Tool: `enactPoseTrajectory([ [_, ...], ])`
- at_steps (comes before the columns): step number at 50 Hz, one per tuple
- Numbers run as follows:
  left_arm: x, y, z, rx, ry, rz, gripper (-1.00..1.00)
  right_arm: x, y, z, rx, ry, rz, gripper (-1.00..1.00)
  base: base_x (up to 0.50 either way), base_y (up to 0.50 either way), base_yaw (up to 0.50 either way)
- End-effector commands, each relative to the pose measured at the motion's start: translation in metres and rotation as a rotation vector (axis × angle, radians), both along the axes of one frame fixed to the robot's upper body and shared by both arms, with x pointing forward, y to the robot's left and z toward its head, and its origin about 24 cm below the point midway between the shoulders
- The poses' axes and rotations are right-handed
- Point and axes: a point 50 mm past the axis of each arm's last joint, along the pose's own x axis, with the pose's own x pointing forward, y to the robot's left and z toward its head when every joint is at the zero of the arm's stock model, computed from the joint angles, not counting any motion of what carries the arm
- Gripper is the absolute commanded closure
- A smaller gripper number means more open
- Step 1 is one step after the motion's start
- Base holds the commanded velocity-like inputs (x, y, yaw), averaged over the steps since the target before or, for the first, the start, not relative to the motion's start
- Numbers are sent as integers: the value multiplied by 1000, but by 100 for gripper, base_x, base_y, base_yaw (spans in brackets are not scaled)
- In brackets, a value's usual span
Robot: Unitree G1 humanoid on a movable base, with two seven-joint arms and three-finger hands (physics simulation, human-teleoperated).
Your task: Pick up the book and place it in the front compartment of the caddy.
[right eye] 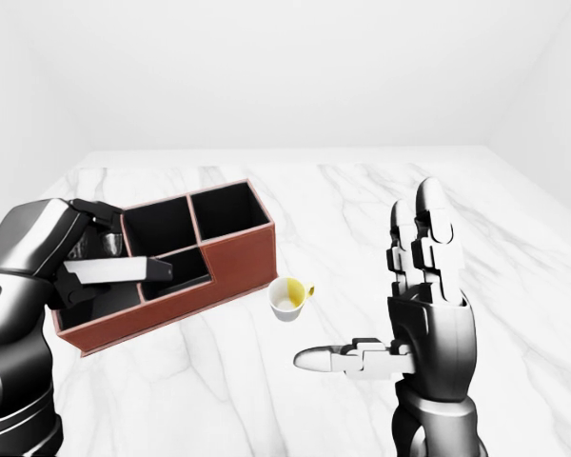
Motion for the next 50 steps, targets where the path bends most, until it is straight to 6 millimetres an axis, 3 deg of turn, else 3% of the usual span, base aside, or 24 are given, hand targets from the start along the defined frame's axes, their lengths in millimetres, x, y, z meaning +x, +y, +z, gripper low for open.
enactPoseTrajectory([
  [1,16,10,4,-34,-68,17,92,0,-1,0,1,-3,-2,-100,0,0,0],
  [9,22,12,14,-38,-128,18,92,1,-1,0,0,0,-2,-100,0,0,0],
  [23,34,8,3,-109,-159,2,92,-1,-1,2,-1,-9,-4,-100,0,0,0],
  [28,43,4,-14,-155,-152,11,92,-1,-2,1,0,-8,-6,-100,0,0,0],
  [39,49,10,-24,-157,-130,45,93,-3,-2,4,-2,-19,-7,-100,0,0,0],
  [50,49,12,-18,-126,-167,68,92,-3,-1,3,-4,-16,-4,-100,0,0,0],
])
